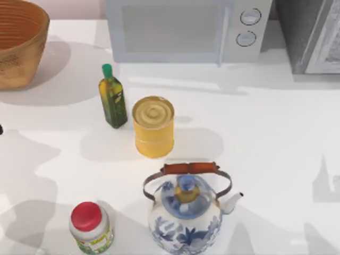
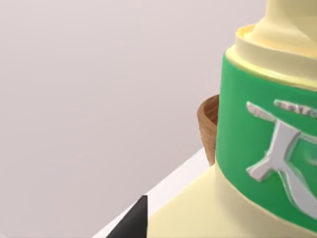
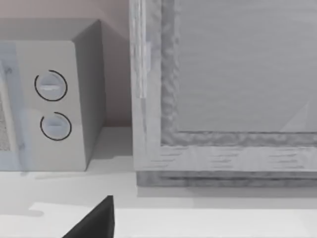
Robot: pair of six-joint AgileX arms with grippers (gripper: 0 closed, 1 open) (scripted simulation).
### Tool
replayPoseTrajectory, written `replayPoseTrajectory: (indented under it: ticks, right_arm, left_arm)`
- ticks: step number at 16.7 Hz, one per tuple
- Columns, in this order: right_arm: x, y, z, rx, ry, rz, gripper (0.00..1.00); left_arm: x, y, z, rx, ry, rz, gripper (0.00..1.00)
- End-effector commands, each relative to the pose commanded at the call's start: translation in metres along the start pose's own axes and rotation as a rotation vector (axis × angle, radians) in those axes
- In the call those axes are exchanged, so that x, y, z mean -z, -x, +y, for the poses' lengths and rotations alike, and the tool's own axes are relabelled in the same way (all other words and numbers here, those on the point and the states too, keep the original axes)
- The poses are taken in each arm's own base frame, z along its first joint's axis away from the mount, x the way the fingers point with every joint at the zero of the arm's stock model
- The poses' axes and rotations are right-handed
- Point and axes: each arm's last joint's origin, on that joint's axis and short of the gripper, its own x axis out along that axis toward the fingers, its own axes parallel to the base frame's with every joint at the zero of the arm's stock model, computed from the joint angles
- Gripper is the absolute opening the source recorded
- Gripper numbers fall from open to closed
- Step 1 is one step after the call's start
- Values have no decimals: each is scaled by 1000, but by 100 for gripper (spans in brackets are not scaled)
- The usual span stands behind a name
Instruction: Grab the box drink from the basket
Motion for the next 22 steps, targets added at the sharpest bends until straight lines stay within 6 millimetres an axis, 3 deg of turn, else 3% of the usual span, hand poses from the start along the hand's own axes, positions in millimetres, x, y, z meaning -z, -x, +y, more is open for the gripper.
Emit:
replayPoseTrajectory:
  ticks: [9,22]
  right_arm:
    - [0,0,0,0,0,0,100]
    - [0,0,0,0,0,0,100]
  left_arm:
    - [7,-5,-2,-12,-9,8,0]
    - [49,-42,0,-7,-1,0,0]
